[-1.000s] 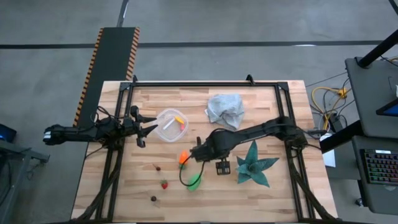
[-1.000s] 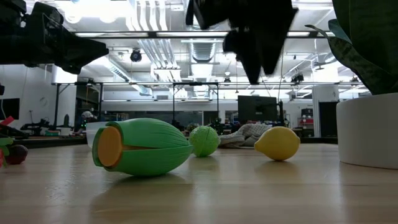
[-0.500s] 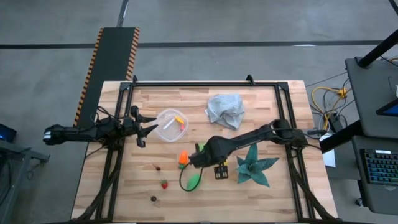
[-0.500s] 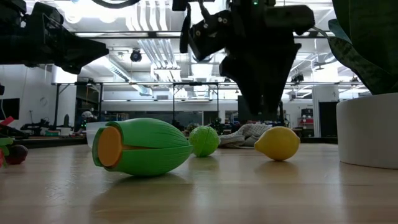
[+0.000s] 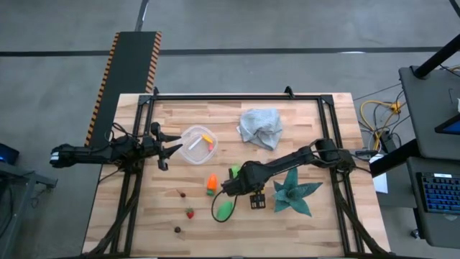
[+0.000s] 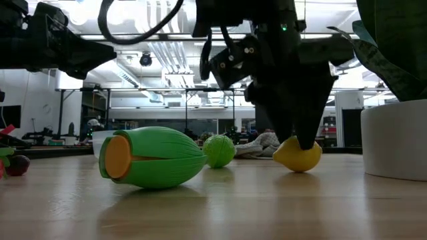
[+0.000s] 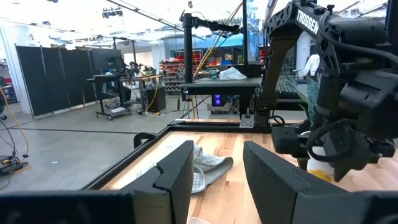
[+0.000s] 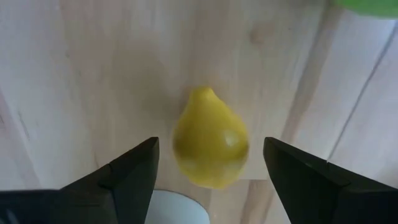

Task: Pick and placing Produce into tupperware
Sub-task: Put the yellow lemon into the transparent container

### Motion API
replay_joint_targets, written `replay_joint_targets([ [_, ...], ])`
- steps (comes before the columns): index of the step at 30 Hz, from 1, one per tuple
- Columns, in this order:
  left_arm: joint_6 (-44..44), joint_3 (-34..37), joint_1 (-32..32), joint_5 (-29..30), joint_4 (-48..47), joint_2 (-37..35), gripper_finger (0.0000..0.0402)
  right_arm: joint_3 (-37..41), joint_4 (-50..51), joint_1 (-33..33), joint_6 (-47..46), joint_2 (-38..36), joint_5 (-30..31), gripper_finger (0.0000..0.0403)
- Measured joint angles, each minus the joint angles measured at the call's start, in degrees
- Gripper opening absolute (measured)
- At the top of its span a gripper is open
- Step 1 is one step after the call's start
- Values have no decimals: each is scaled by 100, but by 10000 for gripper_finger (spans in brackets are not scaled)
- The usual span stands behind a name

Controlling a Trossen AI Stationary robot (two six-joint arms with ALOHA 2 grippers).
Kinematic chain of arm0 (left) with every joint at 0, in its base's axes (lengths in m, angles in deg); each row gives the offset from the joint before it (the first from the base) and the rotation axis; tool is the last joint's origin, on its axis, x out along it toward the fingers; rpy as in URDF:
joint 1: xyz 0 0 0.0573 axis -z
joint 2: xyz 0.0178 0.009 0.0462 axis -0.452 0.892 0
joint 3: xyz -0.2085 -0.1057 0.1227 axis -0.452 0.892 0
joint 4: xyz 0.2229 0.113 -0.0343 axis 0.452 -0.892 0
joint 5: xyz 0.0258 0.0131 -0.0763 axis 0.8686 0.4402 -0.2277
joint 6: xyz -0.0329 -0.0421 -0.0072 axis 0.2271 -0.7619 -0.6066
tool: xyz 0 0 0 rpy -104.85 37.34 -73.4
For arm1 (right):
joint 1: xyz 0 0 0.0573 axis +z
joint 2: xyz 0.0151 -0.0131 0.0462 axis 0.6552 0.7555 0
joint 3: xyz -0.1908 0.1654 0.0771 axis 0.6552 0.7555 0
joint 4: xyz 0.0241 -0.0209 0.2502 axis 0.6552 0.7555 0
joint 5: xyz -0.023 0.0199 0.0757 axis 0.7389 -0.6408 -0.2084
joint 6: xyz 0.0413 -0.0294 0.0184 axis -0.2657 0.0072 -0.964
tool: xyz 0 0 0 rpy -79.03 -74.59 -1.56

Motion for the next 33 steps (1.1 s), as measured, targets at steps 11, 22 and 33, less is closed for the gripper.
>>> replay_joint_targets([
  [11, 0, 0, 1, 0, 1, 2, 126, 425, -527, 30, 23, 0, -336, 272],
  [22, -2, 0, -1, -1, -1, 2, 126, 605, -602, 30, 0, -4, -430, 257],
  [33, -1, 0, -1, 0, -1, 2, 126, 610, -611, 28, -2, -4, -430, 248],
])
